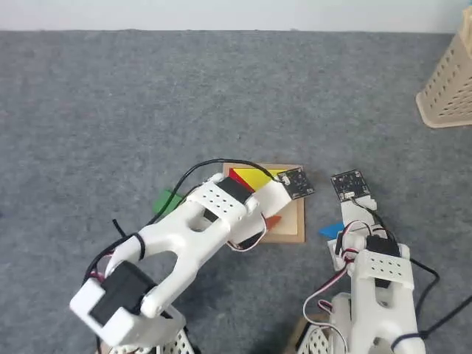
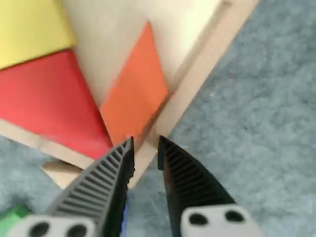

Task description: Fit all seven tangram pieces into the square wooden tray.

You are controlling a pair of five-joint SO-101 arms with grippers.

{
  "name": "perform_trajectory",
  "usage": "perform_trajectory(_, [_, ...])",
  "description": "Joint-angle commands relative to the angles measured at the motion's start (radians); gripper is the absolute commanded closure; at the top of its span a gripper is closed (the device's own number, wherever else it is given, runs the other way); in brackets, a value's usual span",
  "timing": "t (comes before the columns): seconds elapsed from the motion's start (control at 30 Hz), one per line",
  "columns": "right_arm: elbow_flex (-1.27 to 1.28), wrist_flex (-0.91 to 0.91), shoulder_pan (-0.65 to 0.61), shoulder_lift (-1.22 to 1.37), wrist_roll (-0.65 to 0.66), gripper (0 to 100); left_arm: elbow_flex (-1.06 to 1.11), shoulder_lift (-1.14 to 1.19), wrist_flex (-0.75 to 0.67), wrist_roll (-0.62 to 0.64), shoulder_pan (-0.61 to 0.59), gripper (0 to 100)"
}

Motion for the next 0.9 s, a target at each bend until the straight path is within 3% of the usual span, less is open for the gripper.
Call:
perform_trajectory(0.0, [-0.003, -0.018, 0.008, -0.030, 0.006, 98.9, -0.079, -0.140, 0.061, -0.002, 0.003, 92])
perform_trajectory(0.2, [-0.006, -0.024, 0.027, -0.030, 0.005, 98.9, -0.085, -0.186, -0.032, 0.094, 0.003, 87])
perform_trajectory(0.4, [-0.014, -0.062, 0.206, -0.030, 0.003, 98.9, -0.088, -0.098, -0.110, 0.098, 0.011, 83])
perform_trajectory(0.6, [-0.014, -0.065, 0.213, -0.024, -0.009, 98.9, -0.091, 0.012, -0.192, 0.097, 0.014, 83])
perform_trajectory(0.87, [-0.012, -0.067, 0.186, -0.024, -0.009, 98.8, -0.154, 0.068, -0.210, 0.077, 0.110, 83])
